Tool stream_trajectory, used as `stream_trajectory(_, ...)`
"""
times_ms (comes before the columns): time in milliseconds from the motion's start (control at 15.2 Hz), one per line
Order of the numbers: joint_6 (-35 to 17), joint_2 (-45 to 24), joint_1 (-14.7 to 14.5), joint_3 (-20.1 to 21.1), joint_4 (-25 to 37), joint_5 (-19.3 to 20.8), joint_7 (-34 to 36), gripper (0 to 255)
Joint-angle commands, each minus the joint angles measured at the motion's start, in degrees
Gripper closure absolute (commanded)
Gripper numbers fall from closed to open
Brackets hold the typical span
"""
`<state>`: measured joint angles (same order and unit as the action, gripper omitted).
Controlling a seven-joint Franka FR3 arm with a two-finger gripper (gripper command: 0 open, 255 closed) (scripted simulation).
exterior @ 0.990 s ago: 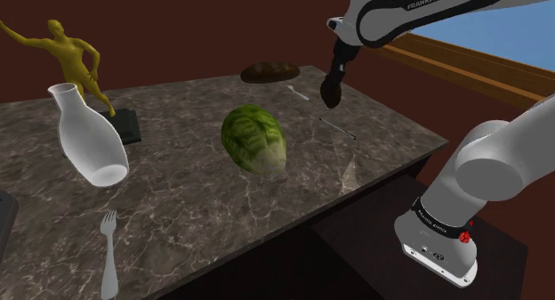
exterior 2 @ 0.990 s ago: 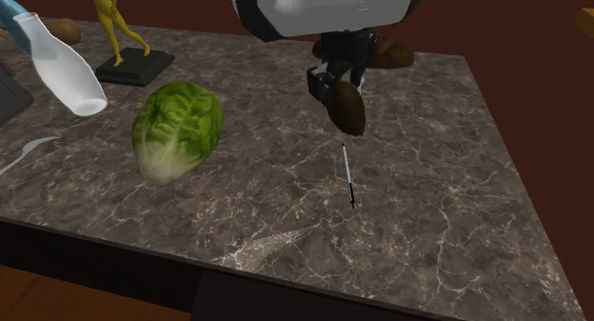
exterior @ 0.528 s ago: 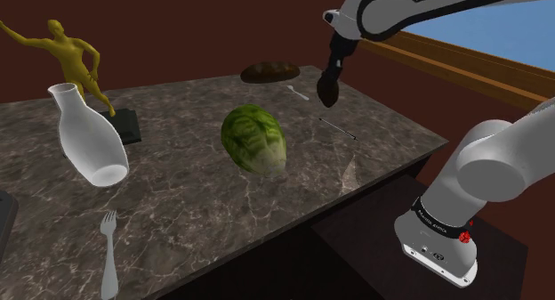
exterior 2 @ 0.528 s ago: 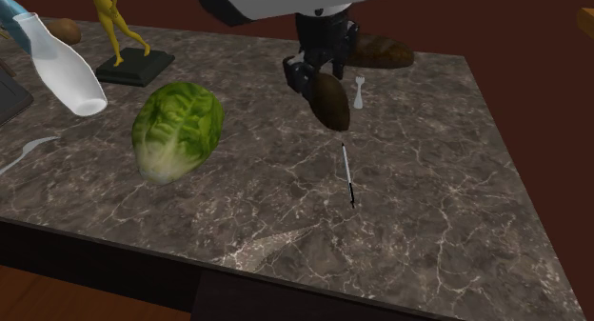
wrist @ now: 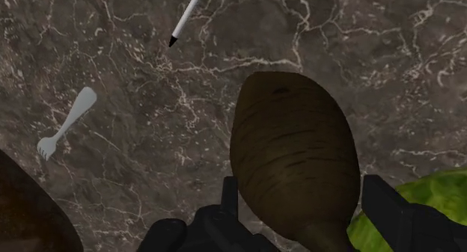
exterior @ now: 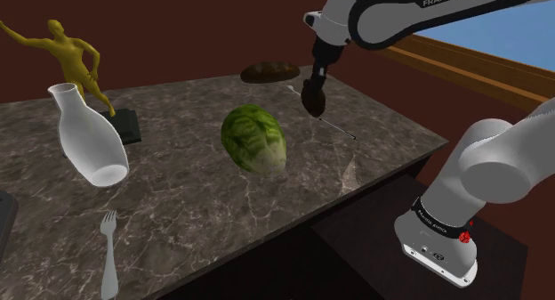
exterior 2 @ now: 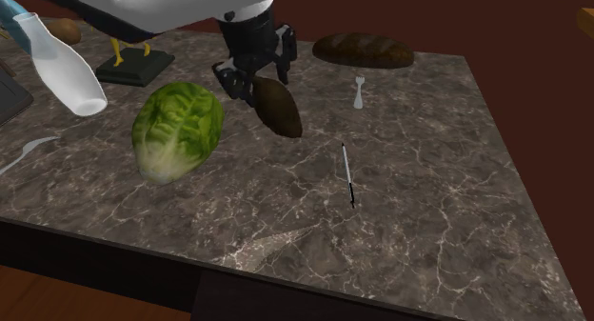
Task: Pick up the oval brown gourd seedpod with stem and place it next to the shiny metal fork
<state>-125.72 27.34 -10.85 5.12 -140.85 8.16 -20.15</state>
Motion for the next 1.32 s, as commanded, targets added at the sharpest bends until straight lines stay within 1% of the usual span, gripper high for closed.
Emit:
stream_trajectory(0, 0.23, -0.59, -1.04, 2.47, 0.42, -0.45, 3.27, 255)
stream_trajectory(330, 1.69, -2.88, -3.38, 8.36, 3.16, -1.29, 10.78, 255)
stream_trajectory(660, 3.32, -6.77, -5.26, 14.14, 7.54, -1.21, 18.42, 255)
stream_trajectory(990, 5.35, -12.22, -6.70, 19.81, 13.55, 0.23, 26.33, 255)
stream_trajectory(1254, 7.49, -17.77, -7.78, 24.20, 19.53, 2.66, 32.93, 255)
